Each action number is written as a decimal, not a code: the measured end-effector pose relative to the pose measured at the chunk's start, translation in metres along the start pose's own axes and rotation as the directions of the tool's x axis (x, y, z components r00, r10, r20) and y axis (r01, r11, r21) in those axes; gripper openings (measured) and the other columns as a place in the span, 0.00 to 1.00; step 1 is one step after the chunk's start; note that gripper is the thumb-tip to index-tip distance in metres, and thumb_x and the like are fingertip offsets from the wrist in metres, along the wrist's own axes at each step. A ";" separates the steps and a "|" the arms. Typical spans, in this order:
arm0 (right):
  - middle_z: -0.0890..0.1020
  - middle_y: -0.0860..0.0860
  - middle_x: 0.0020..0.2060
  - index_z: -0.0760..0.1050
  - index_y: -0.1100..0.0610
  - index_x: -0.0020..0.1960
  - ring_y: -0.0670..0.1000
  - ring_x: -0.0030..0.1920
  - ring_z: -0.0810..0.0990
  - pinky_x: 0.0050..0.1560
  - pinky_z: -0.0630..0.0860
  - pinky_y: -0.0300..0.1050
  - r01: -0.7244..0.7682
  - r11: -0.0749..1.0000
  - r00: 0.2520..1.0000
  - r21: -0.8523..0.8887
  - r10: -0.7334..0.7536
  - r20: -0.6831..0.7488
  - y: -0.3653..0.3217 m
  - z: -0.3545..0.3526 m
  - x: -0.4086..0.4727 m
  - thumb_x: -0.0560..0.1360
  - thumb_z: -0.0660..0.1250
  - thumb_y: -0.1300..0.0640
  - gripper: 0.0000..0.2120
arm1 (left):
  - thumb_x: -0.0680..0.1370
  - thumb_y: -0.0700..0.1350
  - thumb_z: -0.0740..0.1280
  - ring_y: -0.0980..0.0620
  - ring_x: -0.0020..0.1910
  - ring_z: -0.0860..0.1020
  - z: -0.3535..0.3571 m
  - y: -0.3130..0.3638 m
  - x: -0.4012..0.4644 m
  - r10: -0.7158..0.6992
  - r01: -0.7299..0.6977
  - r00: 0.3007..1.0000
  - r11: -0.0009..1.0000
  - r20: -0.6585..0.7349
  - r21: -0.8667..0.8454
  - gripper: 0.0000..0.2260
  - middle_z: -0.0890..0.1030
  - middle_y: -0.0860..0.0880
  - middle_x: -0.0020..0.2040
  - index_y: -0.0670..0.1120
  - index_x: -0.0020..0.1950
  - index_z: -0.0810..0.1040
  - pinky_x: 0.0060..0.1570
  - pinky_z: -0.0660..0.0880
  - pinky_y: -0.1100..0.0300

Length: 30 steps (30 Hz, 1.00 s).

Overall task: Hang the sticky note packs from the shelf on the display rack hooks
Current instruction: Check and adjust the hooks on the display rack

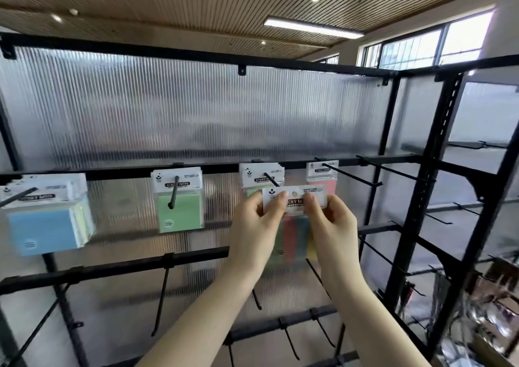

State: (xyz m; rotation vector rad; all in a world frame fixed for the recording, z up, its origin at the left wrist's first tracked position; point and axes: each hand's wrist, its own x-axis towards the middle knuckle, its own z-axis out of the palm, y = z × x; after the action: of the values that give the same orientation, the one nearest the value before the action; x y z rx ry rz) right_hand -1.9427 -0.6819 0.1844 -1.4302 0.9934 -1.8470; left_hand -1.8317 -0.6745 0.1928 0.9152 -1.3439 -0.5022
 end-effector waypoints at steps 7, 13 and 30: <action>0.74 0.59 0.33 0.70 0.70 0.42 0.51 0.34 0.69 0.37 0.66 0.46 -0.027 0.998 0.999 -0.062 0.030 0.044 0.018 0.001 0.024 0.77 0.67 0.51 0.20 | 0.77 0.51 0.66 0.60 0.29 0.73 0.011 -0.019 0.013 -0.028 0.028 1.000 0.998 -0.004 -0.059 0.12 0.77 0.53 0.30 0.43 0.40 0.79 0.32 0.68 0.68; 0.65 0.42 0.24 0.63 0.56 0.31 0.42 0.28 0.61 0.27 0.59 0.34 0.008 0.995 0.997 -0.094 0.000 0.083 0.032 0.005 0.035 0.77 0.67 0.55 0.19 | 0.78 0.52 0.65 0.55 0.41 0.80 0.008 -0.030 0.016 0.057 -0.057 0.998 0.997 -0.003 -0.047 0.10 0.83 0.51 0.40 0.47 0.46 0.81 0.42 0.74 0.61; 0.76 0.52 0.54 0.69 0.52 0.57 0.48 0.52 0.76 0.53 0.74 0.43 -0.102 0.964 0.993 -0.247 0.116 0.040 0.081 0.037 0.084 0.75 0.70 0.51 0.15 | 0.76 0.44 0.69 0.53 0.49 0.73 0.001 -0.089 0.066 0.054 -0.001 0.964 0.980 -0.260 0.200 0.11 0.73 0.53 0.47 0.45 0.55 0.71 0.50 0.69 0.69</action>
State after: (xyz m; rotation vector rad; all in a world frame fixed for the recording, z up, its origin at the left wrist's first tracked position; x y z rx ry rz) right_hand -1.9269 -0.8018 0.1654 -1.5251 1.2826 -1.6422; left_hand -1.8034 -0.7776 0.1615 1.0849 -1.1732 -0.2158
